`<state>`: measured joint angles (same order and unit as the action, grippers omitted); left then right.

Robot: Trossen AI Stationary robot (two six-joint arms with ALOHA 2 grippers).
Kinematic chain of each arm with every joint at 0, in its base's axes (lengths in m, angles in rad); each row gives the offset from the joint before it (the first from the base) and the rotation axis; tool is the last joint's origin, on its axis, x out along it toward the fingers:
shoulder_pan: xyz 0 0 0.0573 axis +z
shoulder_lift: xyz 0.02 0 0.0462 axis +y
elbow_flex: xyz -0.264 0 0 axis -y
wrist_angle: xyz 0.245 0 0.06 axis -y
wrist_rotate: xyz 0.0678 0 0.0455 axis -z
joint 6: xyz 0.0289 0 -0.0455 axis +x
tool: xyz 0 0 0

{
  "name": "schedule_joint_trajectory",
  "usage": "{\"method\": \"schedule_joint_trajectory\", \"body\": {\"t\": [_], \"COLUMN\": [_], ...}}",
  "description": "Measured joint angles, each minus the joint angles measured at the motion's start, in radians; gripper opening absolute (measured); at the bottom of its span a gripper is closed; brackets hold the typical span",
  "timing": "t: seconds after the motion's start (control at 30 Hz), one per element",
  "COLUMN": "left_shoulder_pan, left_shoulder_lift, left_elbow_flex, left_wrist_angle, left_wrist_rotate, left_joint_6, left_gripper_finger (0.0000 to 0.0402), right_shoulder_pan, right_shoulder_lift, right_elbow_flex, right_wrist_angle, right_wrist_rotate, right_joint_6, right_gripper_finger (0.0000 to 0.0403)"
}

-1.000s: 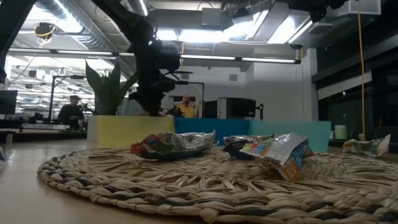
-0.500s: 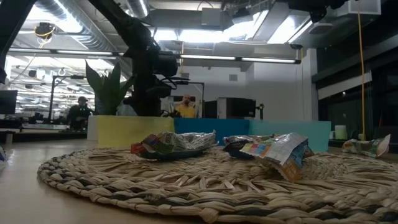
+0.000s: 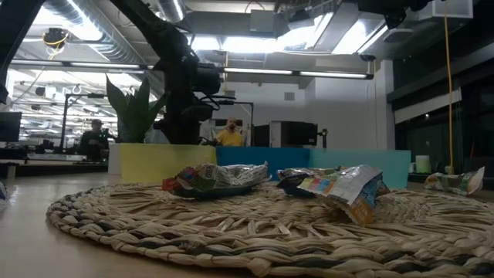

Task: Pick and place Granola Bars by type
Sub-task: Put the blue granola bar into the blue bin

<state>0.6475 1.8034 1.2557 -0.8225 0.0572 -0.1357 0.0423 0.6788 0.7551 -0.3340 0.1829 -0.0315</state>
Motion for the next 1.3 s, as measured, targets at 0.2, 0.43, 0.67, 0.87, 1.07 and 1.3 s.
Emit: {"method": "schedule_joint_trajectory", "body": {"t": [0.2,0.43,0.67,0.87,1.07,1.3], "left_shoulder_pan": [-0.011,-0.053,-0.12,-0.191,-0.286,-0.446], "left_shoulder_lift": [0.0,-0.026,-0.078,-0.168,-0.27,-0.364], "left_elbow_flex": [0.07,0.18,0.256,0.269,0.269,0.269], "left_wrist_angle": [-0.018,-0.07,-0.087,-0.089,-0.091,-0.093], "left_wrist_rotate": [0.005,0.002,-0.012,-0.012,-0.013,-0.009], "left_joint_6": [0.008,0.008,-0.026,-0.091,-0.168,-0.236], "left_gripper_finger": [0.0114,0.0116,0.0112,0.0114,0.0109,0.0108], "right_shoulder_pan": [0.0,0.0,0.0,0.0,0.0,0.0], "right_shoulder_lift": [0.0,0.0,0.0,0.0,0.0,0.0], "right_elbow_flex": [0.0,0.0,0.0,0.0,0.0,0.0], "right_wrist_angle": [0.0,0.0,0.0,0.0,0.0,0.0], "right_wrist_rotate": [0.0,0.0,0.0,0.0,0.0,0.0], "right_joint_6": [-0.027,-0.052,-0.056,-0.059,-0.06,-0.06], "right_gripper_finger": [0.0026,0.0026,0.0026,0.0026,0.0026,0.0026]}}
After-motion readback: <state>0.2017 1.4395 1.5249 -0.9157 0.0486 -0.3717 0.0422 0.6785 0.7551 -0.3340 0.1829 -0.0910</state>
